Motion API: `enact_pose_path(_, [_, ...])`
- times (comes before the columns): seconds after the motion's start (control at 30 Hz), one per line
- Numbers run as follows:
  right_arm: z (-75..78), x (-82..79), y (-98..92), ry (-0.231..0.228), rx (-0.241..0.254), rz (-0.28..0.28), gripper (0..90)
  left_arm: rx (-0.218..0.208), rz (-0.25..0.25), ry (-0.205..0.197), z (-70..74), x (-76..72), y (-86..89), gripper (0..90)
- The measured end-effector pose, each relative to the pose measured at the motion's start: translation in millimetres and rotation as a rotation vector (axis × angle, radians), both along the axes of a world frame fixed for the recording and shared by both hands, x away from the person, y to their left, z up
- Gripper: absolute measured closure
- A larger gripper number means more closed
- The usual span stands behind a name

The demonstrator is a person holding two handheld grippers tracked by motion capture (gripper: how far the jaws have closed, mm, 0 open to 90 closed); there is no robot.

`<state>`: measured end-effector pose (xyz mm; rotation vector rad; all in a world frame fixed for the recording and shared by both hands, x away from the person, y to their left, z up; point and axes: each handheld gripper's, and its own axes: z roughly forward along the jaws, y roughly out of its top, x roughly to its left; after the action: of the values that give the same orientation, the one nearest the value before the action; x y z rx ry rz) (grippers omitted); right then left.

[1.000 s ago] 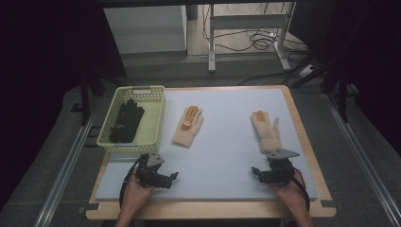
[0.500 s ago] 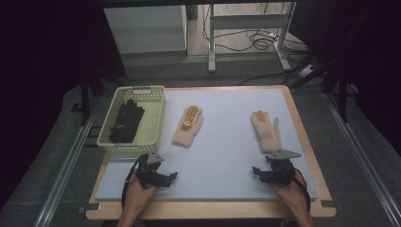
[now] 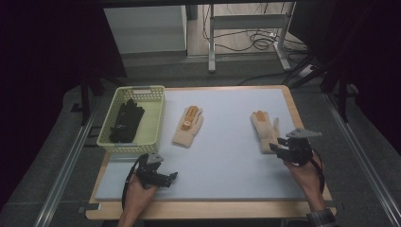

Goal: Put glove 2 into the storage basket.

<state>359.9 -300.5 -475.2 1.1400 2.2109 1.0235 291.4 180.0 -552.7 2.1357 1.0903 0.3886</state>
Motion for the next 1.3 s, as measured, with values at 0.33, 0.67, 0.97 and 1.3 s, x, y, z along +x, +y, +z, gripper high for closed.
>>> enact_pose_path(0.33, [-22.8, 67.3, 9.5, 0.027, -0.022, -0.008, 31.1, -0.001, 0.001, -0.002, -0.1, -0.1, -0.1, 2.3])
enact_pose_path(0.67, [-45.4, 81.3, 23.8, 0.062, -0.083, -0.027, 53.5, 0.0, 0.001, -0.002, -0.1, -0.1, -0.1, 2.3])
enact_pose_path(0.97, [-20.0, 61.3, 30.1, 0.039, -0.046, -0.043, 64.9, -0.001, 0.001, -0.002, -0.2, 0.0, -0.1, 2.3])
enact_pose_path(1.3, [6.5, 20.0, 81.8, 0.029, 0.027, 0.065, 63.8, 0.0, 0.001, -0.001, -0.1, -0.1, -0.1, 2.3])
